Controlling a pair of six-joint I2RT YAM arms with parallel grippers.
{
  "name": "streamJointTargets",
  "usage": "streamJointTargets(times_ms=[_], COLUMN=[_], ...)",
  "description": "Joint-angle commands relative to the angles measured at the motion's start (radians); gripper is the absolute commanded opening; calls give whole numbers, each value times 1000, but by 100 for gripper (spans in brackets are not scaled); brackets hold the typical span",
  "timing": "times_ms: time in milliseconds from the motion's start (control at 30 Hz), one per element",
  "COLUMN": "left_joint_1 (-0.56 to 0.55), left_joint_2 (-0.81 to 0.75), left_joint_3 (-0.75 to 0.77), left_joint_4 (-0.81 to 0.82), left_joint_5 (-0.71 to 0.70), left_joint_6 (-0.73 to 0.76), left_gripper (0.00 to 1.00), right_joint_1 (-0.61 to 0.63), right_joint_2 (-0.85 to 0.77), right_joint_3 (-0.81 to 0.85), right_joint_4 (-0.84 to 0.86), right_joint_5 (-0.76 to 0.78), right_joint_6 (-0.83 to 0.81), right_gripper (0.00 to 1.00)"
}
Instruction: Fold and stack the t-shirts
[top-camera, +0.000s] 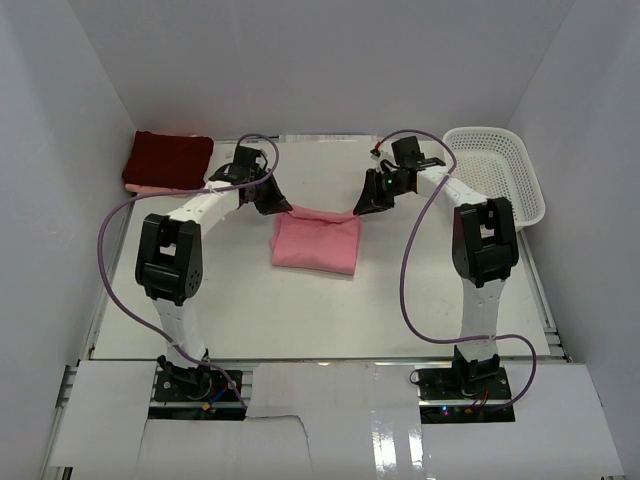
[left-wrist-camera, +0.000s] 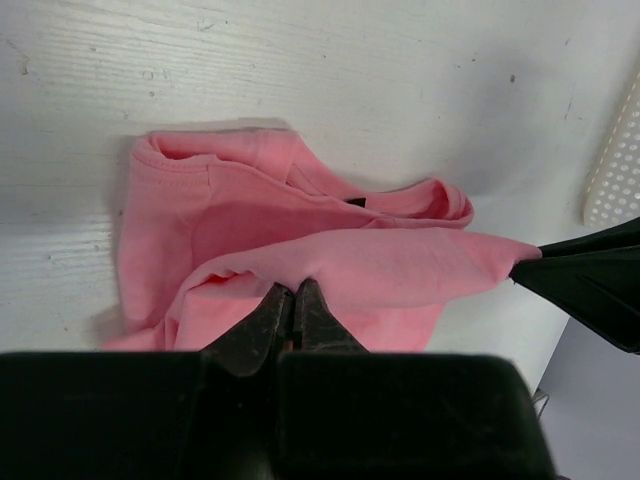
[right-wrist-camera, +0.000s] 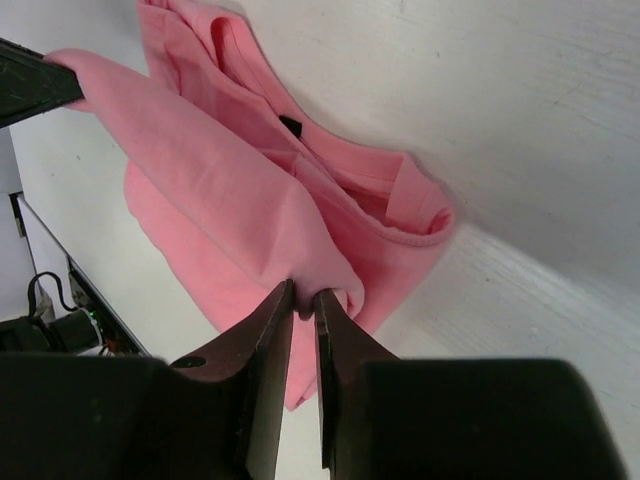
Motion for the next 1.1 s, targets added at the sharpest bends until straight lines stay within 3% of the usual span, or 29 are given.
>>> streamJointTargets(times_ms=[0,33,67,133,200,400,533,633,700,733,767,800,833,1067], left_joint_1=[8,6,9,9,11,22,26,26,25,25,25,23,23,-4], left_joint_2=[-11,-10,-11,-16,-25,-68,-123,-149,-174,-190,-197,-201,-203,-194], left_joint_3=[41,42,42,42,50,119,113,49,-61,-98,-135,-169,-230,-363], left_joint_4=[28,31,32,40,43,71,100,107,168,192,216,242,291,488], left_joint_5=[4,4,0,-18,-37,-117,-88,9,104,141,179,248,276,419], left_joint_6=[10,9,9,7,6,12,26,4,-2,-3,-2,0,0,4], left_gripper=[9,11,34,47,59,62,62,58,48,33,33,14,3,0], right_joint_1=[-9,-9,-9,-9,-9,-11,-11,-2,6,12,15,20,30,103], right_joint_2=[12,15,18,16,16,2,-39,-74,-91,-87,-82,-76,-67,31], right_joint_3=[54,56,61,65,82,119,35,-56,-146,-189,-208,-223,-231,-188], right_joint_4=[27,27,29,32,37,73,147,256,358,391,426,467,536,650], right_joint_5=[-20,-20,-20,-16,-6,-11,-83,-147,-186,-200,-216,-250,-258,-284], right_joint_6=[2,4,5,8,15,44,96,162,200,240,264,287,306,404], right_gripper=[21,28,32,43,44,47,42,29,17,8,8,8,8,8])
